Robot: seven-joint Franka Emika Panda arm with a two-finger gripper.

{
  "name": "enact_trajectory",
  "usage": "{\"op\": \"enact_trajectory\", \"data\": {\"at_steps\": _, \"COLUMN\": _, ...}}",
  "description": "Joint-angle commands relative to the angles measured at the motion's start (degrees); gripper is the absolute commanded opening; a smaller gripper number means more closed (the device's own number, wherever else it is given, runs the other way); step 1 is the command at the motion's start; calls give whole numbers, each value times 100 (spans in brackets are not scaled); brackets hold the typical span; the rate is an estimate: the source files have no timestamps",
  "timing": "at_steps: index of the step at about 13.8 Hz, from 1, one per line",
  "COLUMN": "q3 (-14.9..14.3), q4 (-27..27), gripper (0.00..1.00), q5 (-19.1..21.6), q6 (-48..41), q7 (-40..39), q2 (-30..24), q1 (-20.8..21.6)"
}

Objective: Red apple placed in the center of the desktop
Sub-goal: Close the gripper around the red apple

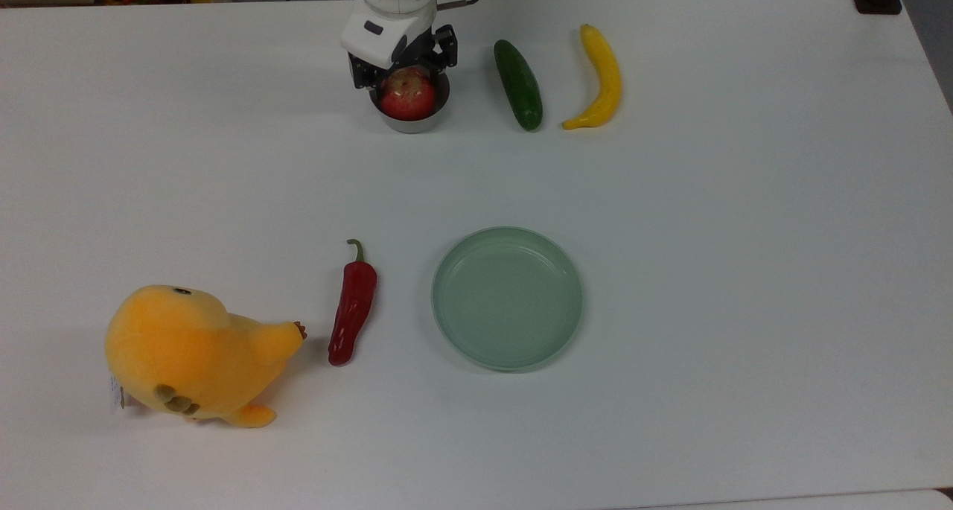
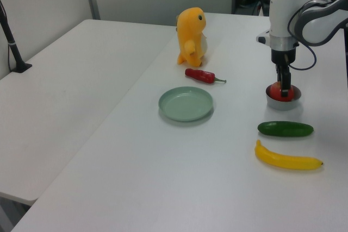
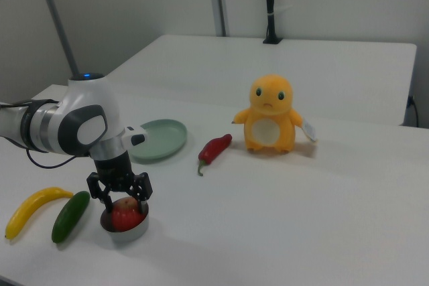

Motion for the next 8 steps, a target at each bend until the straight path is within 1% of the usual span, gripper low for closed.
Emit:
{"op": "enact_trajectory", "data": {"at_steps": 1, "q3": 7, "q4": -22, "gripper": 79, "q5": -77, "q6": 126, "q7": 98, "q2": -25, "q1": 24}}
{"op": "enact_trajectory", "data": {"at_steps": 3, "q3": 7, "q4": -13, "gripper": 58, "q5": -77, "q6": 65, "q7": 89, "q2": -60, "q1": 24}}
{"op": "enact_trajectory", "data": {"at_steps": 5, "q3": 7, "q4": -5, "gripper": 57, "q5": -77, "q6": -23, "q7": 98, "q2": -95, "q1": 32}}
{"op": "enact_trajectory", "data": {"at_steps": 8, "q3": 7, "q4": 241, "gripper": 57, "q5": -77, "q6": -593, "q7": 107, "q2": -174, "q1": 41}}
